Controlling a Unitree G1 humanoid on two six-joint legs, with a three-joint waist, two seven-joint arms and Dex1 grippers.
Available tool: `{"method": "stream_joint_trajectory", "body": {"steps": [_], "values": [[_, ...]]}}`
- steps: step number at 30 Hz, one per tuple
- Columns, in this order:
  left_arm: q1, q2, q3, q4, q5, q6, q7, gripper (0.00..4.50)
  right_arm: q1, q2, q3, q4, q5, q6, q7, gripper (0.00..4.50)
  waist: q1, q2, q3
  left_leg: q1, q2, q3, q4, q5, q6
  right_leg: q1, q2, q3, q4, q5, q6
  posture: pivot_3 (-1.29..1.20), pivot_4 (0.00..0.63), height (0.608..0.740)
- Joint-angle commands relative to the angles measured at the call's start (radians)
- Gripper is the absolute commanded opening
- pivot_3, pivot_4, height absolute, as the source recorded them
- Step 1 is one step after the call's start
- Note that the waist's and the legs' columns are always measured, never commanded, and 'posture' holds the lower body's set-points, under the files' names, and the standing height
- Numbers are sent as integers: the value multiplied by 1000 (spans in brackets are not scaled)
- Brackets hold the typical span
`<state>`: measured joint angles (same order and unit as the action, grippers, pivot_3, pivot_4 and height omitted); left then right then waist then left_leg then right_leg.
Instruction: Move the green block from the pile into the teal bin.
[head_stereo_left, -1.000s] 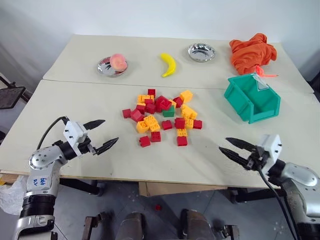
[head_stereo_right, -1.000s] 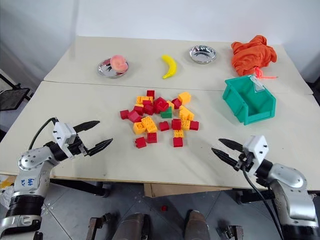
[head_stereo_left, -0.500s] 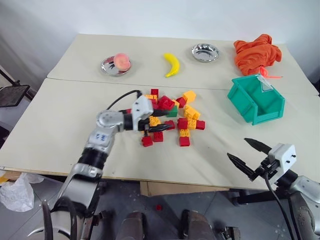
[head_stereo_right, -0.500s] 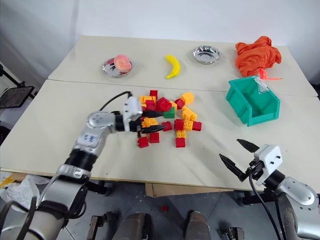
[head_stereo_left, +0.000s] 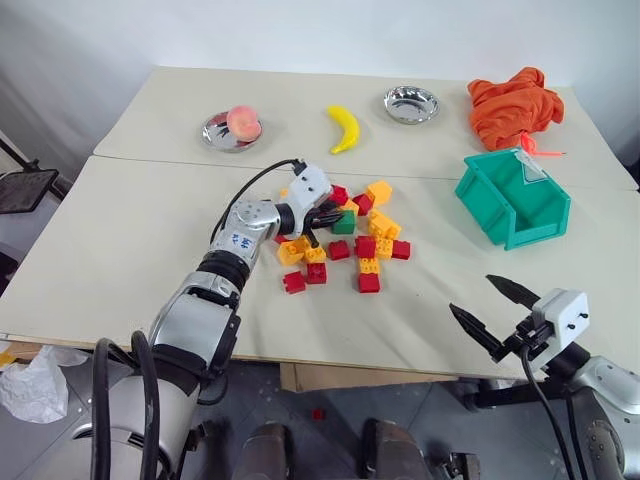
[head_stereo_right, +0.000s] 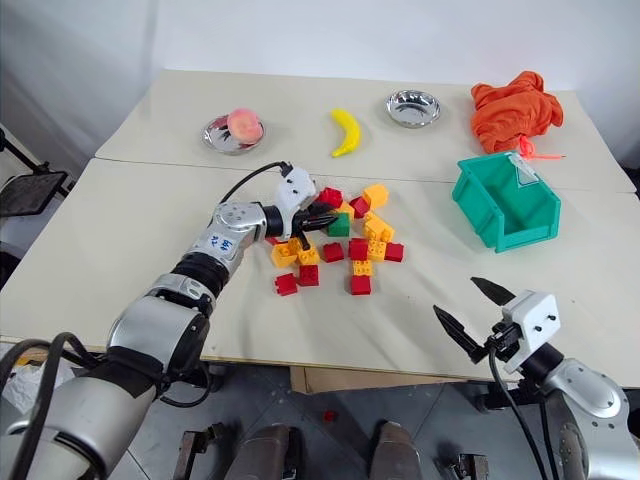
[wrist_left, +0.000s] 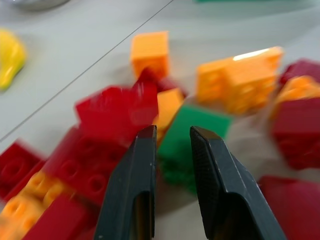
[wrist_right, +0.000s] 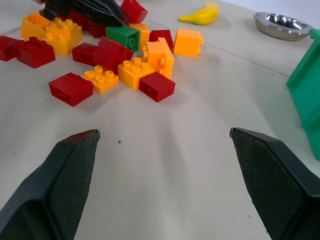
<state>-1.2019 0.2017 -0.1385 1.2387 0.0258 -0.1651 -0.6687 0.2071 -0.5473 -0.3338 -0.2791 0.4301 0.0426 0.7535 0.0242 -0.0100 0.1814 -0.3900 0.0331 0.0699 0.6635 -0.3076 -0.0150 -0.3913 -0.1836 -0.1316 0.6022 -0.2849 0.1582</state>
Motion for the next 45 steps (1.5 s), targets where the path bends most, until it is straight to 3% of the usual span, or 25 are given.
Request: {"method": "stream_joint_trajectory", "body": {"steps": [1,11,19,22,30,39,43,45], "values": [[-40,-10,36,8,-11,-20,-58,1491,1,6,-5,-45,10,-7,-13,4380,0,0,0,0,0,0,0,0,0,0,0,0,0,0,0,0,150,740],[-57,-19,6,28,78,-60,-110,4446,-1,-37,-25,-105,49,30,9,4380,0,0,0,0,0,0,0,0,0,0,0,0,0,0,0,0,150,740],[-73,-52,-32,54,152,13,-93,4446,-31,-74,-29,-157,78,81,3,4380,1,0,0,0,0,0,0,0,0,0,0,0,0,0,0,0,150,740],[-83,-54,-27,56,154,55,-105,3911,-36,-74,-26,-167,79,92,-2,4380,1,0,0,0,0,0,1,0,0,0,0,0,0,0,0,0,150,740],[-88,-41,-14,43,142,69,-163,1439,-57,-74,-19,-167,75,108,-3,4380,1,0,0,0,0,0,1,0,1,0,0,0,1,0,0,0,150,740],[-145,-66,71,-18,41,12,-345,1439,-57,-77,-34,-157,74,114,0,4380,2,0,0,-1,0,0,1,0,1,-1,0,0,1,0,0,0,150,740],[-167,-78,62,-27,56,-3,-335,1439,-42,-83,-46,-155,73,114,3,4380,2,0,0,-1,-1,0,2,0,1,-1,0,0,0,0,1,0,150,740],[-164,-62,53,-15,79,0,-280,1812,-37,-82,-51,-159,76,116,-2,4380,1,0,0,-1,0,0,1,-1,1,-1,0,0,0,0,0,0,150,740]]}}
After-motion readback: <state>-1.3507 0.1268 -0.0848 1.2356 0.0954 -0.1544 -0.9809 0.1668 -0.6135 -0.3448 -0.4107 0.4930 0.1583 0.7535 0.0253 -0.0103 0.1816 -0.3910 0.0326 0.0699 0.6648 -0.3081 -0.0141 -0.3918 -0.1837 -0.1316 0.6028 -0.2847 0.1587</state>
